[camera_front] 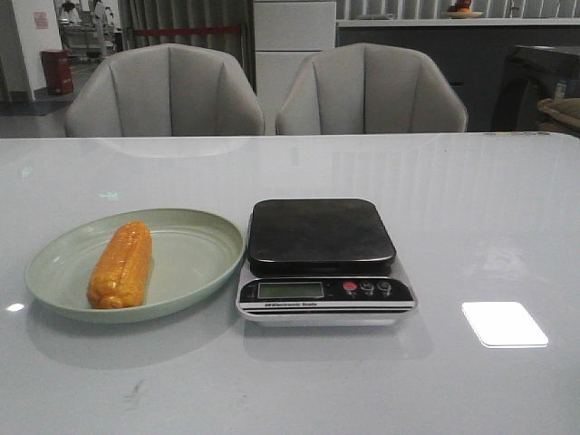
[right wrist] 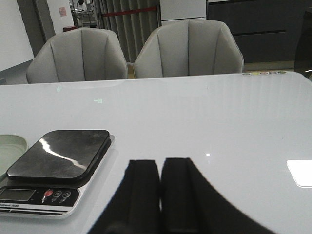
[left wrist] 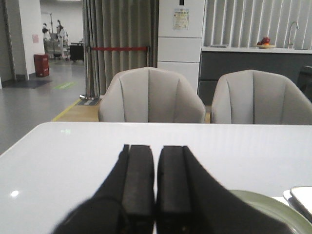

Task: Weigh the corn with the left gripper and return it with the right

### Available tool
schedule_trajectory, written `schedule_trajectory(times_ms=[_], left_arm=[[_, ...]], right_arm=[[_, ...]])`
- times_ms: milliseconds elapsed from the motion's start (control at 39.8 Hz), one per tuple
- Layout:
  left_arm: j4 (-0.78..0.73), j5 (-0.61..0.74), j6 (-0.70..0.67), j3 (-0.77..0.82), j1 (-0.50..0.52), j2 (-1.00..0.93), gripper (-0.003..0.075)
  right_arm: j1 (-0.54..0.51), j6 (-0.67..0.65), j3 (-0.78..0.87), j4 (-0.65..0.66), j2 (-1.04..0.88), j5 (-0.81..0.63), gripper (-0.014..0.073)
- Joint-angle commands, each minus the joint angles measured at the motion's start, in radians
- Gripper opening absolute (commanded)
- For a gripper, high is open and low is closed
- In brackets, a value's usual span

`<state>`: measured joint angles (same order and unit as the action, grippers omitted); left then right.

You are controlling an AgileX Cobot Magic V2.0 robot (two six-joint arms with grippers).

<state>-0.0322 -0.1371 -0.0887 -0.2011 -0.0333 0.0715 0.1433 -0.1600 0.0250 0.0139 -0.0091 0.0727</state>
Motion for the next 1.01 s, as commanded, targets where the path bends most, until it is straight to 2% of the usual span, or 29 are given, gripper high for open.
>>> schedule_trajectory(times_ms=[0, 176, 603, 704, 854, 980], left_arm=[[0.047, -0.044, -0.006, -0.119, 0.002, 0.092, 0.0113], [0.148, -0.224, -0.006, -0.229, 0.002, 0.193, 0.0113], [0.176, -0.245, -0.006, -0.227, 0.002, 0.309, 0.0119], [0.174, -0.272, -0.004, -0.227, 0.002, 0.35, 0.0175], [0.158, -0.283, 0.0, -0.227, 0.002, 0.411, 0.0342], [0.158, -0.28, 0.0, -0.24, 0.001, 0.447, 0.0446]], right_arm=[[-0.007, 0.006, 0.011, 0.002, -0.019, -0.083, 0.0159], [-0.007, 0.006, 0.011, 0.002, -0.019, -0.083, 0.0159], [-0.007, 0.006, 0.011, 0.002, -0.019, -0.083, 0.0159], [-0.007, 0.006, 0.011, 0.002, -0.019, -0.083, 0.0159], [-0.007, 0.006, 0.011, 0.002, -0.019, -0.083, 0.0159], [-0.007, 0.006, 0.011, 0.002, -0.019, -0.083, 0.0159]])
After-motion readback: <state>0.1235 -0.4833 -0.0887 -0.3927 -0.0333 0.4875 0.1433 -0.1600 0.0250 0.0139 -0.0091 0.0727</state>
